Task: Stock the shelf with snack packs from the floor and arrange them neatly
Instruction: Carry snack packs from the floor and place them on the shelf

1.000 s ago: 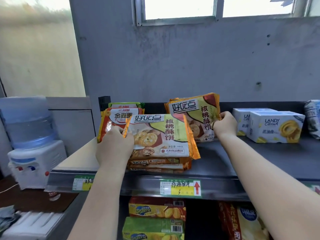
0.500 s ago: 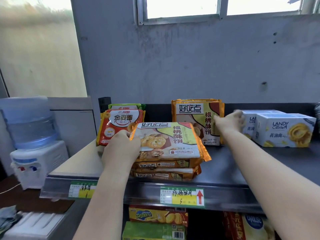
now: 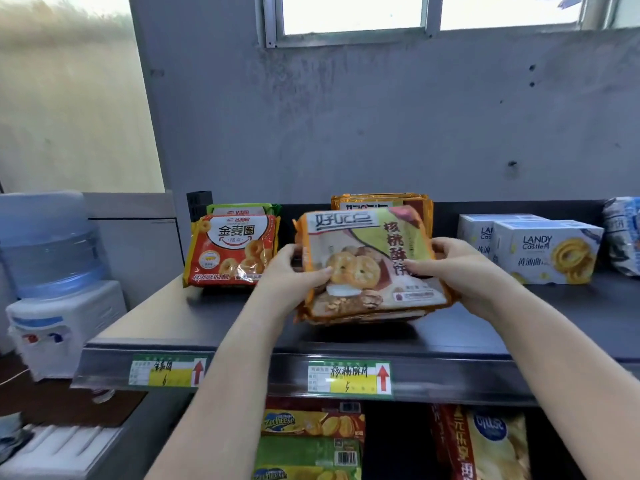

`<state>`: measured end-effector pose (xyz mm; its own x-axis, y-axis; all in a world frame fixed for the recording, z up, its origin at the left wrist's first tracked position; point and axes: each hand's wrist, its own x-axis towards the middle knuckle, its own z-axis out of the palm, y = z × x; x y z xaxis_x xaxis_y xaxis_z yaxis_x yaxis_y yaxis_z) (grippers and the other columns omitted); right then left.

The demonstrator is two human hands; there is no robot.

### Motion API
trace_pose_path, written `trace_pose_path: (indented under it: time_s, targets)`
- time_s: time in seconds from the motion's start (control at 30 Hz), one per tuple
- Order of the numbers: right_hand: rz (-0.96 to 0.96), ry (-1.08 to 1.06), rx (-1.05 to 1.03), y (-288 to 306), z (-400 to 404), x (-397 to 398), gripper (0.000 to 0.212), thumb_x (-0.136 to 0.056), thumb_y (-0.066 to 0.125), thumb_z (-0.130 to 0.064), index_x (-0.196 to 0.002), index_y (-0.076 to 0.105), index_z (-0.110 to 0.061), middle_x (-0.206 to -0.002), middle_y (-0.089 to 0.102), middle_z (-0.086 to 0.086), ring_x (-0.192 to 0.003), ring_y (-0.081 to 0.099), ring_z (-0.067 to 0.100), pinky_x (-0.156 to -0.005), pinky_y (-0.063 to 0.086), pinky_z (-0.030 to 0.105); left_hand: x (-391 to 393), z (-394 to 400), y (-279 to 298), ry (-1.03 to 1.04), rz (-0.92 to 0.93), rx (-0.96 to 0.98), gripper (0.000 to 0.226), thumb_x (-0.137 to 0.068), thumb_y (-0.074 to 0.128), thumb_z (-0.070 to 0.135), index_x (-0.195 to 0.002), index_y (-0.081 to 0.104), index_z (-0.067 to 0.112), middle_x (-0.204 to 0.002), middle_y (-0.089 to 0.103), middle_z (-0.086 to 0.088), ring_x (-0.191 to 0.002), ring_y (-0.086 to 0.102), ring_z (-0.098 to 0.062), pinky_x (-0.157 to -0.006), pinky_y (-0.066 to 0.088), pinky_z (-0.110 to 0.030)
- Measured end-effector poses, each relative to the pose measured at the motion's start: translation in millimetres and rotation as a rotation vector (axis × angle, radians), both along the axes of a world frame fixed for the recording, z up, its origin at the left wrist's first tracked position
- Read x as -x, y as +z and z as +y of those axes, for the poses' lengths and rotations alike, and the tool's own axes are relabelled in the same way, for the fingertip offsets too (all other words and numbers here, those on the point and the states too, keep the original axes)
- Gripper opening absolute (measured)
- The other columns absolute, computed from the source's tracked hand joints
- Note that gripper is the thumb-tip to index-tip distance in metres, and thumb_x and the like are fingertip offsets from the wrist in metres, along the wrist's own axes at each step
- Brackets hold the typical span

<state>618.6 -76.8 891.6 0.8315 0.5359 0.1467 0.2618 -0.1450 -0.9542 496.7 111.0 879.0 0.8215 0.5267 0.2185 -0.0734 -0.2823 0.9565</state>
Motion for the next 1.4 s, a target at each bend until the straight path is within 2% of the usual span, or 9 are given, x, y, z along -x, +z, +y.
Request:
trace_pose_path:
  time_s: [0.1,0.27,0.47,0.6,0.73,0.87,1.03,1.27,1.4]
  targets:
    - [-0.123,-0.119,-0.167,-1,-11,-15,0.022,-0.083,0.060,0.007,-0.094,0.053,-0.011,-0.086,0.064,0.003,-0.071,0.062,0.012,-0.055,0.054,0.017,-27,-15,5,0.023,-0.097,-0.122,0.052,-0.068,0.078,0.006,-0.107,0.047,0.021,-0.091,0.059,0.007,-0.088,0.058,-0.011,-0.086,0.050,-0.032]
    - [-0.270,-0.384,0.022,-18,-22,-59,0.014,-0.082,0.058,0.001,-0.081,0.051,-0.011,-0.088,0.063,0.023,-0.084,0.061,0.037,-0.084,0.050,0.051,-64,-13,6,-0.066,0.045,-0.220,0.043,-0.073,0.073,0.009,-0.112,0.056,0.016,-0.109,0.063,-0.004,-0.096,0.057,-0.016,-0.075,0.049,-0.027]
    - [-0.317,-0.517,0.108,-23,-40,-70,0.009,-0.084,0.060,-0.005,-0.092,0.056,-0.002,-0.098,0.065,0.021,-0.095,0.060,0.035,-0.086,0.049,0.046,-80,-12,-8,-0.004,0.101,-0.213,0.036,-0.079,0.062,0.008,-0.116,0.060,0.011,-0.117,0.063,-0.006,-0.102,0.056,-0.016,-0.083,0.042,-0.025]
    - [-0.324,-0.564,0.184,-18,-38,-65,0.038,-0.086,0.057,-0.011,-0.120,0.046,0.001,-0.119,0.057,0.021,-0.108,0.053,0.034,-0.082,0.041,0.035,-81,-21,-9,0.048,0.081,-0.313,0.038,-0.080,0.061,0.014,-0.118,0.057,0.014,-0.121,0.062,-0.004,-0.104,0.058,-0.018,-0.087,0.048,-0.030]
    - [-0.643,-0.696,0.097,-14,-22,-32,0.043,-0.083,0.062,-0.015,-0.120,0.044,-0.004,-0.123,0.051,0.015,-0.115,0.045,0.035,-0.094,0.038,0.045,-58,-27,-6,0.284,-0.083,-0.561,0.027,-0.084,0.060,0.023,-0.110,0.060,0.016,-0.112,0.058,0.001,-0.097,0.055,-0.015,-0.081,0.047,-0.029]
    - [-0.851,-0.464,-0.030,-18,17,19,0.021,-0.081,0.065,-0.016,-0.100,0.058,-0.010,-0.092,0.056,0.001,-0.093,0.053,0.024,-0.086,0.044,0.042,-5,-24,-17,0.418,-0.190,-0.704,0.017,-0.085,0.060,0.019,-0.101,0.064,0.015,-0.094,0.056,0.006,-0.083,0.050,-0.009,-0.073,0.041,-0.023]
    - [-0.901,-0.126,-0.148,-46,82,105,0.007,-0.078,0.064,-0.023,-0.082,0.060,-0.020,-0.069,0.050,-0.011,-0.069,0.050,0.014,-0.074,0.040,0.035,92,12,-53,0.636,-0.112,-0.709,0.011,-0.081,0.059,0.021,-0.088,0.065,0.015,-0.087,0.062,-0.001,-0.080,0.055,-0.019,-0.078,0.050,-0.038]
    - [-0.776,0.609,-0.101,-138,170,269,0.014,-0.079,0.065,-0.021,-0.075,0.059,-0.009,-0.072,0.056,0.000,-0.073,0.053,0.021,-0.067,0.042,0.035,292,55,-145,1.047,0.300,-0.581,0.011,-0.082,0.060,0.019,-0.089,0.067,0.015,-0.092,0.066,-0.007,-0.086,0.061,-0.028,-0.079,0.051,-0.039]
    - [-0.606,0.938,0.075,-216,197,382,0.019,-0.082,0.065,-0.023,-0.072,0.051,-0.015,-0.070,0.052,-0.001,-0.072,0.052,0.020,-0.067,0.043,0.035,439,33,-222,1.199,0.652,-0.323,0.009,-0.085,0.058,0.021,-0.090,0.065,0.019,-0.087,0.057,0.003,-0.087,0.060,-0.026,-0.079,0.050,-0.037]
